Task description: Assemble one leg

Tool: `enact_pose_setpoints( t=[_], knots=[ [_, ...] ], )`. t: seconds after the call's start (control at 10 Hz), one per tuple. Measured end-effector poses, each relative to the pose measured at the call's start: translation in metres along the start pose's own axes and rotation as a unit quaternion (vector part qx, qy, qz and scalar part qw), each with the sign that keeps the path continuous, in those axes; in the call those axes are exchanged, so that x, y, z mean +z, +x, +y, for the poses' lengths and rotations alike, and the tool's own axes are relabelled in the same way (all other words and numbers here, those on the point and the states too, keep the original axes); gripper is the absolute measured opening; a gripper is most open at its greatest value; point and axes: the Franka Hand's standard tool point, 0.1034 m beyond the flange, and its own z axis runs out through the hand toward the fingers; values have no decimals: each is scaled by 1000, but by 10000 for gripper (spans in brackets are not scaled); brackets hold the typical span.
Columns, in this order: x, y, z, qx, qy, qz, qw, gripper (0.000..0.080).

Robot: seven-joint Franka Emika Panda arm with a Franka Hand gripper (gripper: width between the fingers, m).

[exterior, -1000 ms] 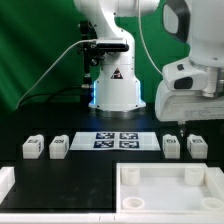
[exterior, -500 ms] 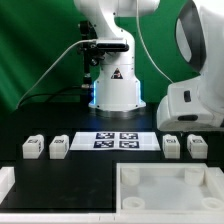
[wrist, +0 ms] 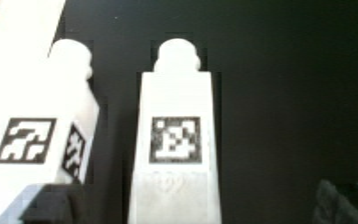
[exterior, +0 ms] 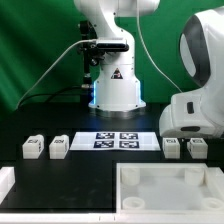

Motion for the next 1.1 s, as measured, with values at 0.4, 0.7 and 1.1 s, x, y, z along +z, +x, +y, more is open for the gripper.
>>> enact_pose_setpoints(
  t=[0.4,0.7,1.1],
  knots=[
    [19,4,2,12,7,-22,1000,649],
    [20,4,2,12,6,-24,1000,620],
    [20,4,2,12,6,-24,1000,291]
  ],
)
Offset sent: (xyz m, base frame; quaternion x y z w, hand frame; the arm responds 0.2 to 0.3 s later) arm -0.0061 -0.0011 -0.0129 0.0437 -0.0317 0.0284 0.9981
